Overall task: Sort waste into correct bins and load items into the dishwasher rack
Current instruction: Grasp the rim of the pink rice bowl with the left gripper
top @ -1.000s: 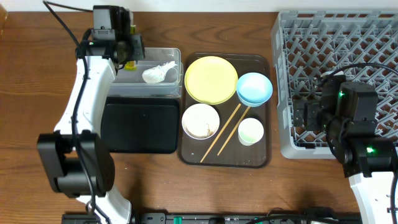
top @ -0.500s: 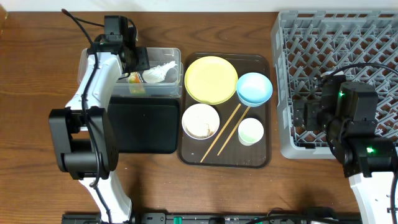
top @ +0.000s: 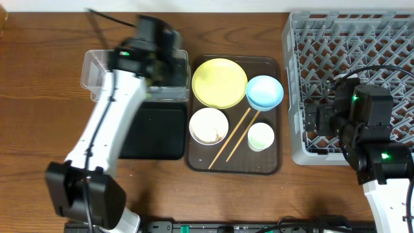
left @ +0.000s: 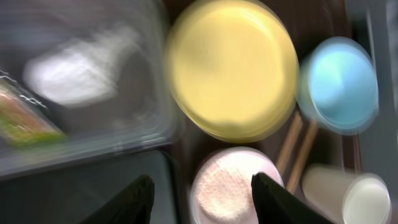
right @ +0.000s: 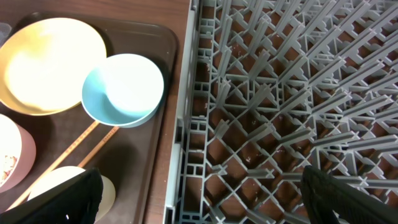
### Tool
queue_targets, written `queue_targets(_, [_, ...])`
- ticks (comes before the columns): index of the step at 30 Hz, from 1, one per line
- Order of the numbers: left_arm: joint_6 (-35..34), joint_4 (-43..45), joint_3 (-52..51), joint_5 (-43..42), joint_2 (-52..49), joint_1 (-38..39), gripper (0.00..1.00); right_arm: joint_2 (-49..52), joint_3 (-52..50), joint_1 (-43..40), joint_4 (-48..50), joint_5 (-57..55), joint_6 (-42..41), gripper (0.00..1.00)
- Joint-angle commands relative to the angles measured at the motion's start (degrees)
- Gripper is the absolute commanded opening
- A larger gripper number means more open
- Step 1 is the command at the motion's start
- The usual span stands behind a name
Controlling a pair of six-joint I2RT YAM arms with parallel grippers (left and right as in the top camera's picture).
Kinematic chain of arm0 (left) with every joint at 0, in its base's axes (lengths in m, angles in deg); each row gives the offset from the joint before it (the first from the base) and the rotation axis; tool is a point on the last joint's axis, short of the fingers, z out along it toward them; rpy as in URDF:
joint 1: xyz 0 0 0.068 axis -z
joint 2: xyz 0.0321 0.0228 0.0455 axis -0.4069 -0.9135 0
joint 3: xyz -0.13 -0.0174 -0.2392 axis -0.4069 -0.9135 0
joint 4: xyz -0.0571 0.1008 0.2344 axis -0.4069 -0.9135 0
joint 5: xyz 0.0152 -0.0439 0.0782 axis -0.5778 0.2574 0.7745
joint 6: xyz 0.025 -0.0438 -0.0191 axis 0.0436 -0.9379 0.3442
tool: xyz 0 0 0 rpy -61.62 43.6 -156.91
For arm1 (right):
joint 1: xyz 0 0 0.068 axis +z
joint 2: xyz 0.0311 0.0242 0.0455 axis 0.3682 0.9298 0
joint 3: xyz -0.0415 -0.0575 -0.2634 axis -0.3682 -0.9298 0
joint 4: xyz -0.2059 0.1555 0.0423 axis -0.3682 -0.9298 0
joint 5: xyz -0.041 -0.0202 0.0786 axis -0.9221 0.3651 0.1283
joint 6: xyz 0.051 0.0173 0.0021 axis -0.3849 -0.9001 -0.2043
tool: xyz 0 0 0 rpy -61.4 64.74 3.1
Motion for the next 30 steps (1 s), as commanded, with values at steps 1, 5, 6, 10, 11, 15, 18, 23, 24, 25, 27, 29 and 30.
queue_targets(1, [-0.5,-1.4,-1.0,-0.6,-2.1,5.6,0.54,-0.1,1.0,0.4,0.0,-0.1,0.3,0.99])
queue_targets(5, [-0.5,-1.4,-2.0,-0.5,-4.6,11.9,0.54,-0.1,1.0,0.4,-0.1,-0.1,0.3,0.99])
queue_targets(6, [-0.5,-1.4,-2.1,-0.1,-5.3,13.1,0.53,-0.1,1.0,0.4,-0.1,-0.1,0.3,0.99])
queue_targets(10, [-2.1,-1.7,-2.6,5.2,-8.8,17.5,0.52,-0.1,1.0,0.4,-0.2,-0.1,0.3,0.99])
queue_targets(11, [-3.1,-1.6,-2.6,5.9,-9.9,18.3,0.52,-0.1,1.0,0.4,-0.3,-0.1,0.3,0.99])
queue_targets(15, [-3.6,-1.3,-2.6,5.9,-13.5,20.2,0.51,-0.1,1.0,0.4,-0.5,-0.1,0.3,0.99])
queue_targets(18, [-4.3,-1.2,-2.6,5.9,-16.5,20.9,0.49,-0.1,1.0,0.4,-0.5,-0.1,0.3,0.99])
queue_targets(23, [-4.3,0.2,-2.6,5.9,-20.0,20.9,0.44,-0.1,1.0,0.4,-0.5,-0.1,0.3,0.99])
queue_targets(24, [-4.3,0.7,-2.6,5.8,-20.5,20.9,0.43,-0.1,1.0,0.4,-0.5,-0.1,0.3,0.99])
queue_targets(25, [-4.3,1.0,-2.6,5.6,-21.0,21.0,0.41,-0.1,1.0,0.4,-0.5,-0.1,0.3,0.99])
queue_targets(27, [-4.3,1.3,-2.6,5.5,-21.4,21.1,0.34,-0.2,1.0,0.4,-0.5,-0.1,0.3,0.99])
queue_targets(29, [-4.3,1.5,-2.6,5.6,-21.5,21.1,0.25,-0.2,1.0,0.4,-0.5,-0.1,0.3,0.99])
queue_targets(30, [-4.3,1.5,-2.6,5.6,-21.5,21.1,0.24,-0.2,1.0,0.4,-0.5,-0.1,0.3,0.99])
